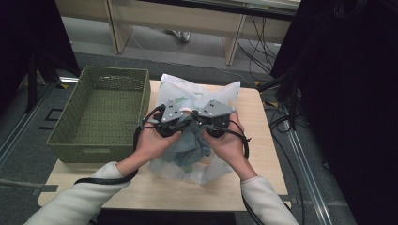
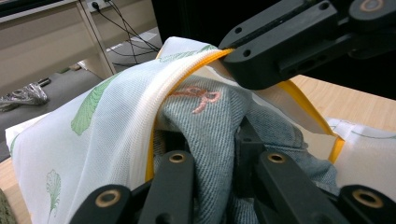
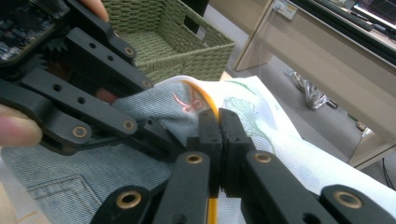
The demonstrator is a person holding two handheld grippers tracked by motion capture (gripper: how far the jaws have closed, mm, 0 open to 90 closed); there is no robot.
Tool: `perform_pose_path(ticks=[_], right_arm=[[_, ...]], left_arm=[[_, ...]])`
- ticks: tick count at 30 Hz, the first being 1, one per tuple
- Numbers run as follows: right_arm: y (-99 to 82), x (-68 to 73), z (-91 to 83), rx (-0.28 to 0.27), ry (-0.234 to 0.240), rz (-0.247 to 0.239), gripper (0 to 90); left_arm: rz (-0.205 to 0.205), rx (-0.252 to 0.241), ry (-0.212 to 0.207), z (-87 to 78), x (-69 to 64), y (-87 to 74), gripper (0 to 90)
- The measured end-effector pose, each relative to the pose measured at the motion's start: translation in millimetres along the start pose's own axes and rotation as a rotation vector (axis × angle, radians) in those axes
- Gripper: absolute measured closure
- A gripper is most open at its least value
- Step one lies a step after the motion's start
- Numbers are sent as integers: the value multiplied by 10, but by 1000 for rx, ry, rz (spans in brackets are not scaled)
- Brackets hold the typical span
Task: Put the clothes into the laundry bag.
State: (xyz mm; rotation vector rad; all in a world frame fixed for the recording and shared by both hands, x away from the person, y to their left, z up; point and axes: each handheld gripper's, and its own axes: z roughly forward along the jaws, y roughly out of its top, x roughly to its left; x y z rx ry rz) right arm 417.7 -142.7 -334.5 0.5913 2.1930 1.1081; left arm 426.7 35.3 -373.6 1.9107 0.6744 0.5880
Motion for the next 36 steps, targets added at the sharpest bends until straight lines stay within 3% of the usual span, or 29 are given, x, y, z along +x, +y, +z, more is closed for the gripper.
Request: perform_pose_path(ticks=[26,36], right_arm=[[-3,22,17,4,11,-1,900],[14,12,-14,-7,5,0,900]], left_arm=[[11,-26,37,200,17,6,795],[28,-59,59,265,18,25,795]])
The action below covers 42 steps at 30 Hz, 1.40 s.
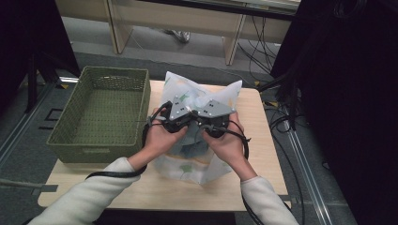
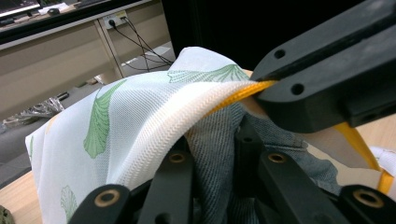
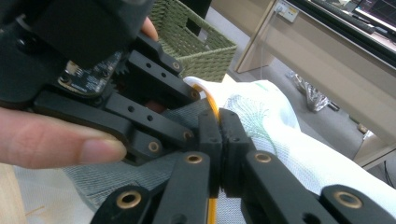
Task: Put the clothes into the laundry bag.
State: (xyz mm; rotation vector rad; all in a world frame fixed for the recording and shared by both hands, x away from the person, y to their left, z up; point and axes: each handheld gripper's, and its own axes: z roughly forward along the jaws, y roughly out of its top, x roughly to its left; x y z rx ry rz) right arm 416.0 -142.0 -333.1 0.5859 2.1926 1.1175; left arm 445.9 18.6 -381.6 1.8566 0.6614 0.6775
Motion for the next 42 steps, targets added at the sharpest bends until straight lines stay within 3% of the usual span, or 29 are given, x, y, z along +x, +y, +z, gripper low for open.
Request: perform_pose_path(ticks=[15,21,31,42], right_arm=[[-51,-17,49,24,-2,19,900],[-110,-46,100,53,-3,28,900],[-211,-104,165,106,-6,37,900],[-227,-63,191,125,3,43,900]], left_arm=[[36,-16,24,153,-19,-122,787],[50,13,19,240,-29,-183,750],[68,62,-23,374,-95,-329,569],[62,63,-77,190,-88,-369,410]])
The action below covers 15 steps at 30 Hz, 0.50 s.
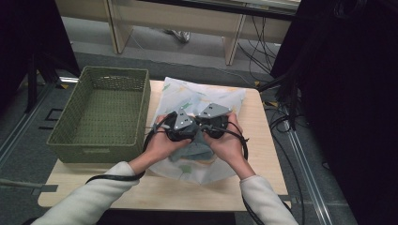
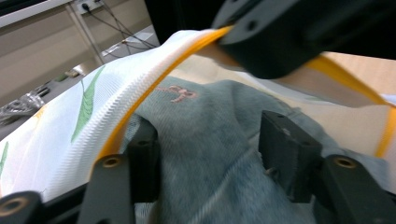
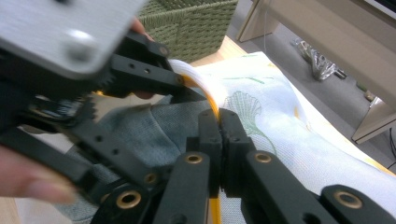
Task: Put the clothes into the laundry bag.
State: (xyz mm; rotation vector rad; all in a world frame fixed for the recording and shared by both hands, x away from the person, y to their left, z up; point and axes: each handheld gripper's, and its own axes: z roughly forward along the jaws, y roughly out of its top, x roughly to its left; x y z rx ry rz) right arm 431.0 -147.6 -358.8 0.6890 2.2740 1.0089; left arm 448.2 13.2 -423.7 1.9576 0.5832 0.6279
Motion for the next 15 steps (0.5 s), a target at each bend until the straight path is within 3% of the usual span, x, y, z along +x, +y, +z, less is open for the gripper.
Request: perform_pose_path(ticks=[9,15], right_arm=[[-3,-22,-20,-3,-5,1,900],[7,-16,-27,-6,-8,-8,900]], left_arm=[[28,-2,-69,-421,-112,-61,248],[54,61,-73,-621,-188,-230,161]])
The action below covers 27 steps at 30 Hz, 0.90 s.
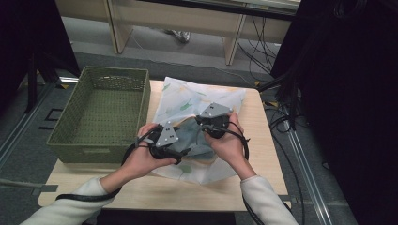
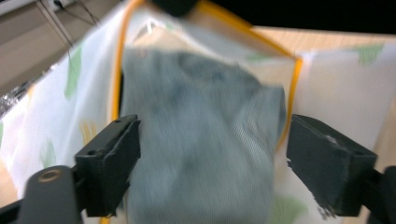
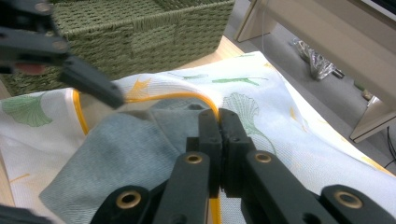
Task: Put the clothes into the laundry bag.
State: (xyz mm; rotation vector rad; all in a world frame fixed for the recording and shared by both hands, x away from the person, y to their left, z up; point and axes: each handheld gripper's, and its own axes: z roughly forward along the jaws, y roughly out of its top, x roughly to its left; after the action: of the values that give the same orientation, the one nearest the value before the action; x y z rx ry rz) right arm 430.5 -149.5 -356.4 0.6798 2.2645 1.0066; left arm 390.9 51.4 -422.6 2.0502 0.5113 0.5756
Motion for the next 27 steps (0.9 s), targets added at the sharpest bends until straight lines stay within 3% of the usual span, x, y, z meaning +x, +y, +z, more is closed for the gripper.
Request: perform_pose_path(ticks=[6,8,11,15,19,27], right_arm=[[9,30,18,7,8,0,900],[11,43,23,7,8,-4,900],[9,58,25,13,10,2,900],[-5,58,33,16,15,-1,900],[-6,68,30,20,16,10,900],[31,106,36,4,18,6,900]], left_arm=[[32,114,5,243,-77,-258,151],[43,132,43,343,-77,-275,159],[50,131,93,461,-80,-270,298],[59,124,130,560,-70,-237,491],[7,97,137,599,-3,-172,717],[-53,60,148,607,94,-103,811]])
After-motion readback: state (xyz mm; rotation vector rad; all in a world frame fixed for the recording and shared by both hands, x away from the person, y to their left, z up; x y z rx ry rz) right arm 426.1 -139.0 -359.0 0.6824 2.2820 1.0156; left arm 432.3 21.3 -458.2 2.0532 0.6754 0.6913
